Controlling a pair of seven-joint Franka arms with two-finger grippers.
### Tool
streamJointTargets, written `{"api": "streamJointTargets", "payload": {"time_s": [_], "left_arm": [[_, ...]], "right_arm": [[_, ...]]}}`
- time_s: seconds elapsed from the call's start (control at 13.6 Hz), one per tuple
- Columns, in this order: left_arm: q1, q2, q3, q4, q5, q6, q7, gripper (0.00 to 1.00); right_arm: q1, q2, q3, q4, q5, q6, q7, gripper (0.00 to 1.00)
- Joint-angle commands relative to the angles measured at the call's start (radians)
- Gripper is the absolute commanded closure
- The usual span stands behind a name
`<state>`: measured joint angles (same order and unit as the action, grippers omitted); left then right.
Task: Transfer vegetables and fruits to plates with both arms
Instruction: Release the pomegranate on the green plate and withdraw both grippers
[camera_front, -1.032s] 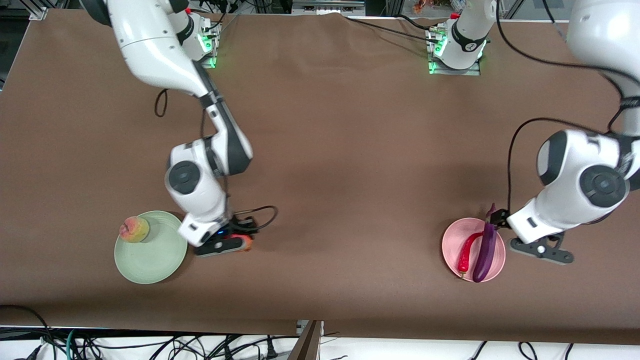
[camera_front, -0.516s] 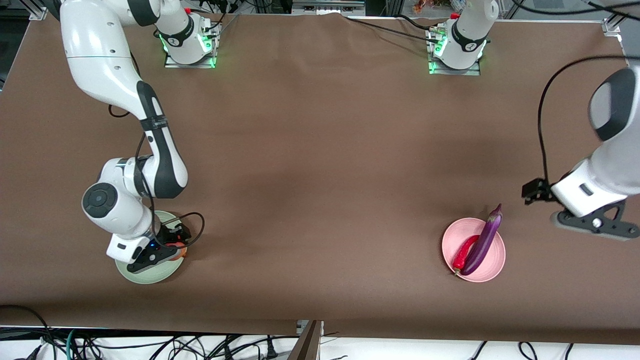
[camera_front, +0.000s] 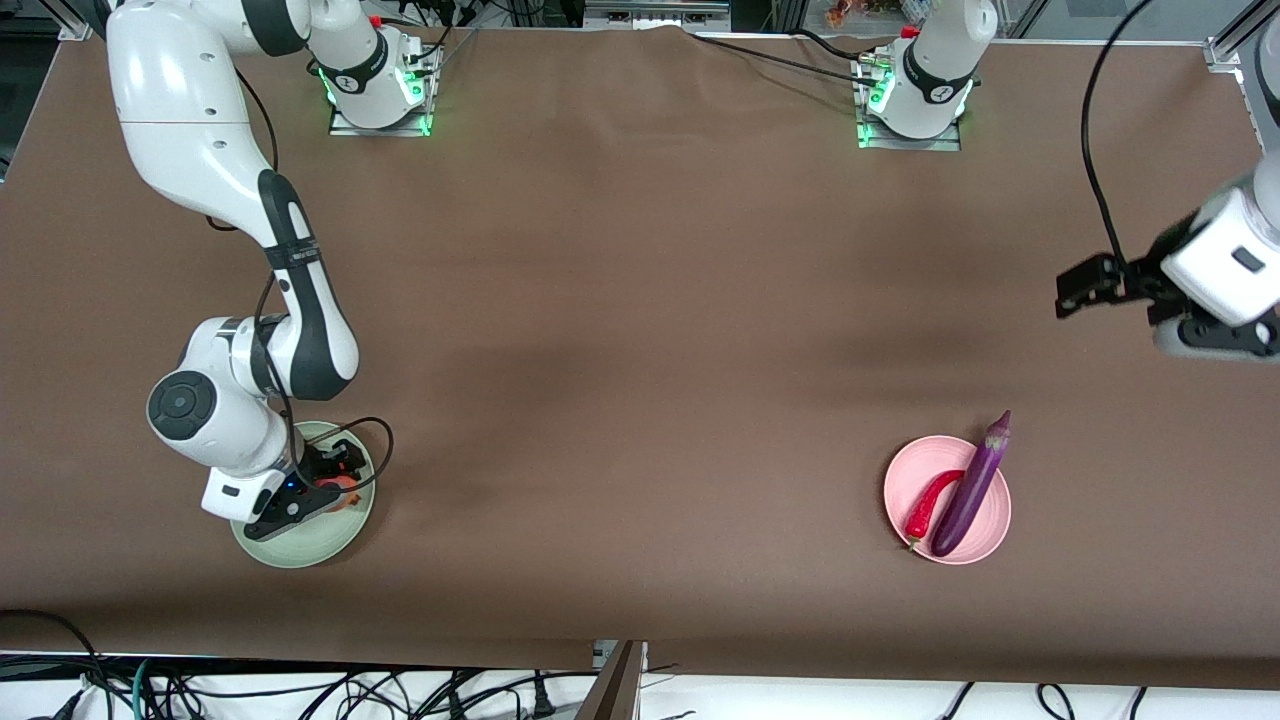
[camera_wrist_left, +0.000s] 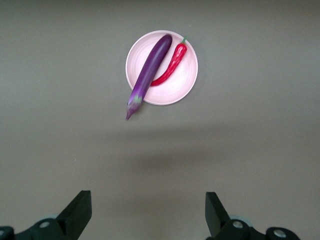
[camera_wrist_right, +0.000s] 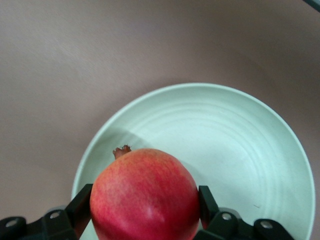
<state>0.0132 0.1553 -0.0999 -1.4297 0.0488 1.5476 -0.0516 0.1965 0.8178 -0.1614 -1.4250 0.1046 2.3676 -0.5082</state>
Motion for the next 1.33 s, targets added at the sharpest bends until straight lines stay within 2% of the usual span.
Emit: {"api": "streamJointTargets", "payload": {"time_s": [0.0, 0.15, 0.29, 0.59, 0.74, 1.03, 1.25], "left_arm": [[-0.056, -0.228, 0.045, -0.327, -0.014, 0.187, -0.019, 0.00], [-0.053, -0.240, 0.046, -0.336, -0.021, 0.140, -0.017, 0.00], [-0.049, -0.209, 0.045, -0.281, -0.026, 0.045, -0.016, 0.00], [-0.048, -0.197, 0.045, -0.262, -0.027, 0.031, -0.016, 0.00], [-0.048, -0.197, 0.045, -0.261, -0.030, 0.031, -0.014, 0.00], [-0.045, -0.198, 0.046, -0.261, -0.029, 0.017, -0.007, 0.00], [-0.047, -0.195, 0.046, -0.239, -0.030, 0.009, -0.007, 0.00]], "right_arm": [[-0.020, -0.026, 0.011, -0.011, 0.003, -0.008, -0.038, 0.00], [-0.017, -0.097, 0.011, 0.004, 0.004, -0.118, -0.029, 0.00], [-0.014, -0.149, 0.011, 0.056, 0.001, -0.259, -0.023, 0.00], [-0.011, -0.210, 0.006, 0.202, -0.008, -0.586, 0.103, 0.00], [-0.011, -0.251, 0.009, 0.245, -0.008, -0.692, 0.157, 0.00], [-0.014, -0.394, 0.016, 0.223, -0.023, -0.833, 0.287, 0.00], [-0.020, -0.551, 0.016, 0.060, -0.026, -0.902, 0.290, 0.00]]}}
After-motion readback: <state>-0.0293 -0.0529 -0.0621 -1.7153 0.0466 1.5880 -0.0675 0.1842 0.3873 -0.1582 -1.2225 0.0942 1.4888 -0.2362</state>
